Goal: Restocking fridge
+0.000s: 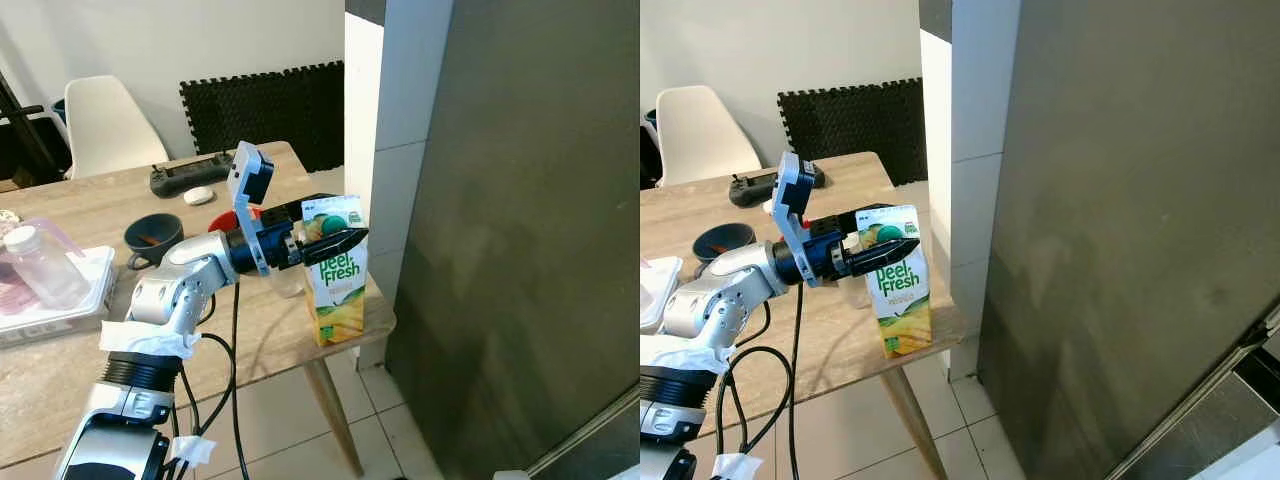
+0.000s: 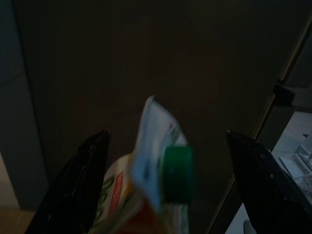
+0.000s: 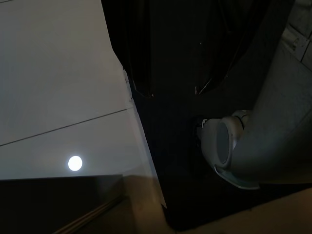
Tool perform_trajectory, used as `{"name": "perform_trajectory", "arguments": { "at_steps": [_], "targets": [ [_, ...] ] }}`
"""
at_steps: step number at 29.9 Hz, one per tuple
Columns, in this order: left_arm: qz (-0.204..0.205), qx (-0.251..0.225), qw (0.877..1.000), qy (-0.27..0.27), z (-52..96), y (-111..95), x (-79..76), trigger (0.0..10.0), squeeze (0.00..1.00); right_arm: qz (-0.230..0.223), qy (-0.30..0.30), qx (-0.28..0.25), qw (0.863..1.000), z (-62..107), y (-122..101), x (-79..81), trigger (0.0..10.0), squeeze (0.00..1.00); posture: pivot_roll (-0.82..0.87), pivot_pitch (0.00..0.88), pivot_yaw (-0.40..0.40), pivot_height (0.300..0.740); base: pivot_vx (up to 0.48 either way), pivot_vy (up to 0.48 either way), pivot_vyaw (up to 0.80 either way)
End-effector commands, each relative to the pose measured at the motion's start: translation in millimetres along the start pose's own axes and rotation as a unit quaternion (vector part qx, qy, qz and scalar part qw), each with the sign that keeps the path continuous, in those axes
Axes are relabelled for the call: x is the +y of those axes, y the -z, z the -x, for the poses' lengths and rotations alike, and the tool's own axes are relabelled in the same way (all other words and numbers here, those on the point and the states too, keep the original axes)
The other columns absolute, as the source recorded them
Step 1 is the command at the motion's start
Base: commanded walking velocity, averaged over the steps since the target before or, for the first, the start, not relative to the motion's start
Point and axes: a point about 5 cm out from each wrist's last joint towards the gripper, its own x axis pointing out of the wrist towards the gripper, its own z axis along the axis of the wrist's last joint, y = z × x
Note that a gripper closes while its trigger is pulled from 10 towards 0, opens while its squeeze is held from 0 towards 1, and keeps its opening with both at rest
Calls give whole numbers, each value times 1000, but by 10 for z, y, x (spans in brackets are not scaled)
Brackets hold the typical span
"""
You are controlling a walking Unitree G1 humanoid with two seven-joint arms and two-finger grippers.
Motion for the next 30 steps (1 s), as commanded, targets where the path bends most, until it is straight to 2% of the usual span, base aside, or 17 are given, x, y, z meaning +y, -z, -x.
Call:
{"name": "perform_trajectory", "arguments": {
  "at_steps": [1,15,17,18,19,30],
  "targets": [
    [-8,3,1000,-15,20,-30,60,10000,0,-4,-1,2,1000,1,30,15,10000,0,-68,0,36,740,0,0,0],
    [-6,11,999,-36,19,18,137,10000,0,-6,1,2,1000,3,42,9,10000,0,-70,0,35,740,0,0,0],
    [-5,9,999,-31,9,21,127,9608,0,-5,0,2,1000,3,41,9,10000,0,-70,0,35,740,0,0,0],
    [-4,7,1000,-26,-1,21,114,3490,0,-5,0,2,1000,3,41,10,10000,0,-70,0,35,740,0,0,0],
    [-1,2,1000,-21,-10,19,103,0,0,-5,0,2,1000,3,40,11,10000,0,-70,0,35,740,0,0,0],
    [4,-6,1000,-16,-22,22,99,0,0,-3,0,2,1000,1,34,13,10000,0,-70,0,34,740,0,0,0]
  ]
}}
